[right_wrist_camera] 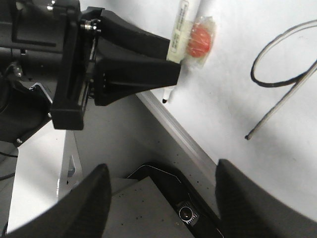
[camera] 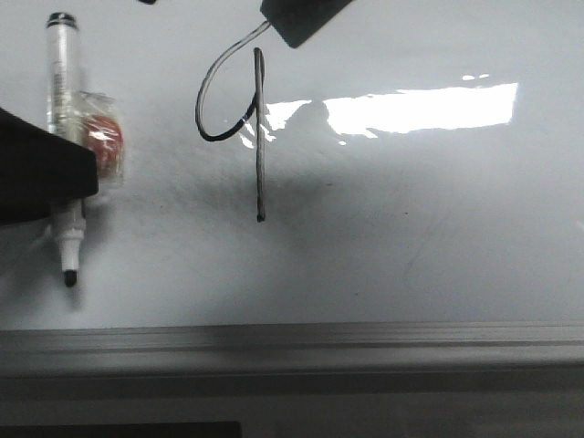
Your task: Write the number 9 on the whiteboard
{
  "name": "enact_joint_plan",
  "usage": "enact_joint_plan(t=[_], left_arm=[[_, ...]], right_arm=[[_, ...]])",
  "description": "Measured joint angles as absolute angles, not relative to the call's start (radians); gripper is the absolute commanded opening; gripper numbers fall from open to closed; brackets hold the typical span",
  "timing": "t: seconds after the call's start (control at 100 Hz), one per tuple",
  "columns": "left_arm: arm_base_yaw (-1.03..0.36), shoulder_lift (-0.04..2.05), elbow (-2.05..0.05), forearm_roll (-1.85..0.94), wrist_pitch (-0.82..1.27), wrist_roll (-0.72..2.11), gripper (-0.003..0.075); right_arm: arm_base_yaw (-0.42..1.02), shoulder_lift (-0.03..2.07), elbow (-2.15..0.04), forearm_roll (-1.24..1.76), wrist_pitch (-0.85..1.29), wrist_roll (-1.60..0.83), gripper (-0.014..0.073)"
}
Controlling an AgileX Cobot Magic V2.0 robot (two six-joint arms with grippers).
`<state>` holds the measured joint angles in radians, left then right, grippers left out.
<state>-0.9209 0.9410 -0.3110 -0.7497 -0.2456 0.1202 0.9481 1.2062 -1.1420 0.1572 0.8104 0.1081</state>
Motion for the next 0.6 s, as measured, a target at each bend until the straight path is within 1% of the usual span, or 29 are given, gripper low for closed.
enact_joint_plan(t=[0.26,0.31,0.38,0.39,0.4,0.43,0.45,0.48,0.49,0.54,0.57,0.6], left_arm=[[-0.921,0.927,-0.317,-0.747,-0.237,0.12,0.0401],[-0.921,0.912,-0.317,-0.749,-0.237,0.12,0.04],[-0.918,0.886,-0.315,-0.751,-0.237,0.12,0.0398],[-0.918,0.879,-0.312,-0.751,-0.237,0.12,0.0397],[-0.918,0.876,-0.312,-0.751,-0.237,0.12,0.0395],[-0.918,0.859,-0.311,-0.748,-0.237,0.12,0.0386],[-0.918,0.844,-0.311,-0.743,-0.236,0.12,0.0375],[-0.918,0.823,-0.31,-0.731,-0.231,0.12,0.0348],[-0.918,0.812,-0.31,-0.724,-0.229,0.12,0.033],[-0.918,0.77,-0.308,-0.695,-0.217,0.12,0.0247],[-0.918,0.745,-0.308,-0.681,-0.202,0.12,0.0188],[-0.918,0.713,-0.308,-0.667,-0.189,0.12,0.0106]], right_arm=[[0.948,1.206,-1.142,0.157,0.81,0.108,0.0395],[0.948,1.206,-1.142,0.157,0.81,0.108,0.0381],[0.948,1.206,-1.142,0.145,0.81,0.108,0.0281],[0.948,1.206,-1.142,0.139,0.81,0.108,0.0236],[0.948,1.206,-1.142,0.136,0.81,0.108,0.0236],[0.948,1.206,-1.142,0.126,0.809,0.108,0.0155],[0.948,1.204,-1.142,0.118,0.807,0.108,0.0122],[0.948,1.199,-1.142,0.104,0.802,0.108,0.0041],[0.948,1.198,-1.142,0.101,0.799,0.108,0.001],[0.948,1.182,-1.14,0.083,0.783,0.108,-0.0074],[0.948,1.165,-1.134,0.073,0.769,0.108,-0.0067],[0.948,1.149,-1.125,0.063,0.748,0.108,-0.0065]])
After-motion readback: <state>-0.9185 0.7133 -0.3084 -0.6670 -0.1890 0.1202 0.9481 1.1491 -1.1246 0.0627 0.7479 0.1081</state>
